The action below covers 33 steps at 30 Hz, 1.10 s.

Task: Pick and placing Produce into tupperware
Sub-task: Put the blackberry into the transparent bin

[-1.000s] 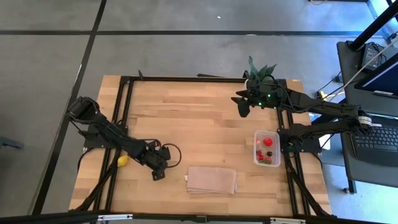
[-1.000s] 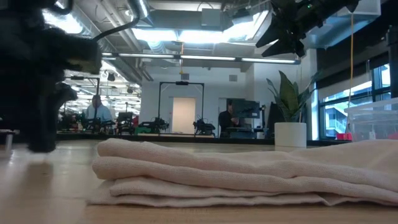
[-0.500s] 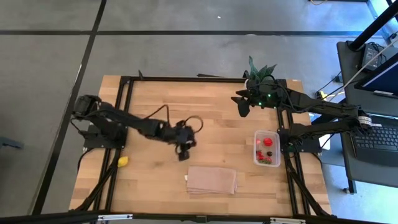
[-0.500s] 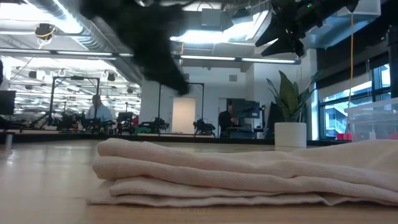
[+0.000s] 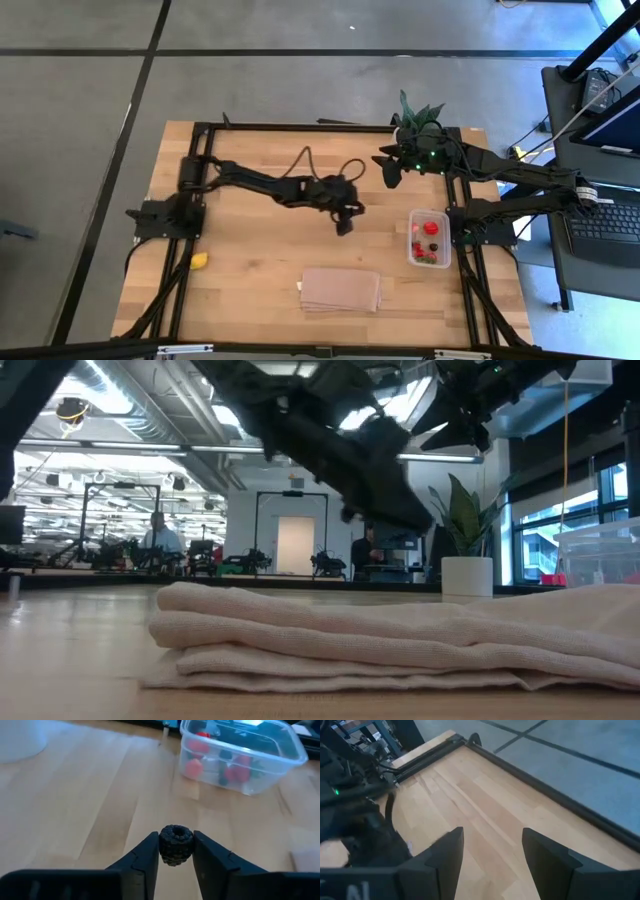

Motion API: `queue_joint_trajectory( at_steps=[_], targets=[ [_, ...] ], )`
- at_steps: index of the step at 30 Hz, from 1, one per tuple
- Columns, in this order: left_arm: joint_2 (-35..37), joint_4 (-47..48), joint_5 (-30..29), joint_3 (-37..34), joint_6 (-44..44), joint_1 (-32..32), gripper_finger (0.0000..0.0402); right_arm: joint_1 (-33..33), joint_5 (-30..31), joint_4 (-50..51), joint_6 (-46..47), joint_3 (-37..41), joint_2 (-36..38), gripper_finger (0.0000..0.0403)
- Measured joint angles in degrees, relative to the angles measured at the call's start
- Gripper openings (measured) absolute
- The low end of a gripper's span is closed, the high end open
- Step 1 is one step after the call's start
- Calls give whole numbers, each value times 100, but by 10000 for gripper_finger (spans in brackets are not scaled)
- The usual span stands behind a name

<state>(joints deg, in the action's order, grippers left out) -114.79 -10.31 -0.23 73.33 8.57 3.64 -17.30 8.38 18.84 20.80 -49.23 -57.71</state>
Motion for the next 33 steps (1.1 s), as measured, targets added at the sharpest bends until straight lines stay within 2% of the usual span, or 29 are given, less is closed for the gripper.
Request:
queue_joint_trajectory(
  at_steps=[6, 10, 17, 31, 33],
  targets=[
    [-708, 7, 178, 671, -293, -6, 87, -2, -3, 560, 298, 0, 147, 204],
    [-879, 8, 194, 735, -274, -4, 101, -2, 85, 978, 388, 0, 384, 204],
    [-943, 26, 122, 735, -275, -2, 119, -4, 317, 1235, 426, 0, 943, 204],
    [-897, 89, -75, 734, -280, 14, 89, -4, 302, 1456, 333, 0, 1292, 204],
    [-716, 197, -121, 724, -474, 31, 89, -4, 73, 1573, 159, 0, 1292, 204]
  ],
)
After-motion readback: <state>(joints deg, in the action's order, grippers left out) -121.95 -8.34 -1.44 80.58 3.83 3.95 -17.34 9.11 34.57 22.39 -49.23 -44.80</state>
